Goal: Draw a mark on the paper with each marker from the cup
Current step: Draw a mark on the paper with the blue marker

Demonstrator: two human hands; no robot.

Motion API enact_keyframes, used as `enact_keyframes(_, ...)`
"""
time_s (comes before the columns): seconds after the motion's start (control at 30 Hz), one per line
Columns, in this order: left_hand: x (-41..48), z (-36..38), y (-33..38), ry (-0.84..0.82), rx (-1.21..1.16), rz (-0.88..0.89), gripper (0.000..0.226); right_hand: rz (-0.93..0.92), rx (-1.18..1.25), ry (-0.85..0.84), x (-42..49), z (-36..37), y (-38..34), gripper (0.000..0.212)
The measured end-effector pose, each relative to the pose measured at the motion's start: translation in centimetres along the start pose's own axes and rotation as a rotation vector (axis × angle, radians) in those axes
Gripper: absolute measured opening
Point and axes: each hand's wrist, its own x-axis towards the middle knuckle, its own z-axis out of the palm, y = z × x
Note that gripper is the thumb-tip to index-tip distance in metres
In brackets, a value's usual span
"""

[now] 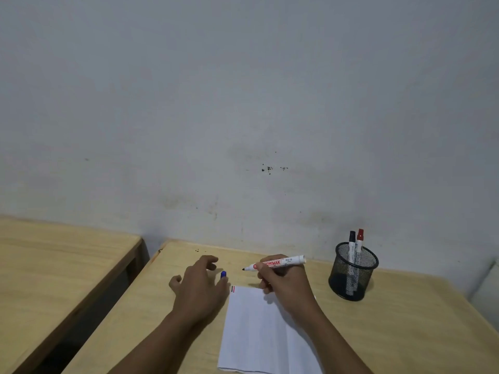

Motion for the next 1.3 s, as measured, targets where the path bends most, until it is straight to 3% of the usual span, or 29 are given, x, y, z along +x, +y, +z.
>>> enact_keyframes(0.13, -2.2, -0.6, 0.1, 0.033, 0.006, 0.031, 0.042, 0.035, -0.028, -0.017, 0.8, 1.3, 1.3, 0.015)
enact_keyframes(0.33, -3.6, -2.4, -0.5, -0.231, 0.230, 0.216, 0.062, 0.044, -0.112, -0.031, 1.6, 2.0, 3.6, 0.014)
enact_keyframes(0.47, -3.1, -2.5, -0.8, -0.313, 0.315, 0.257, 0.075, 0.028, -0.109, -0.033, 1.6, 1.8, 4.1, 0.011)
enact_keyframes(0.77, -2.3, -1.8, -1.2, -0.390, 0.441, 0.290, 0.077, 0.001, -0.254, -0.027, 2.0, 1.9, 4.8, 0.019)
enact_keyframes(1.3, -2.4, -2.6, -1.0, -0.433, 0.373, 0.274, 0.067, -0.033, -0.380, -0.032, 1.9, 2.1, 4.8, 0.022)
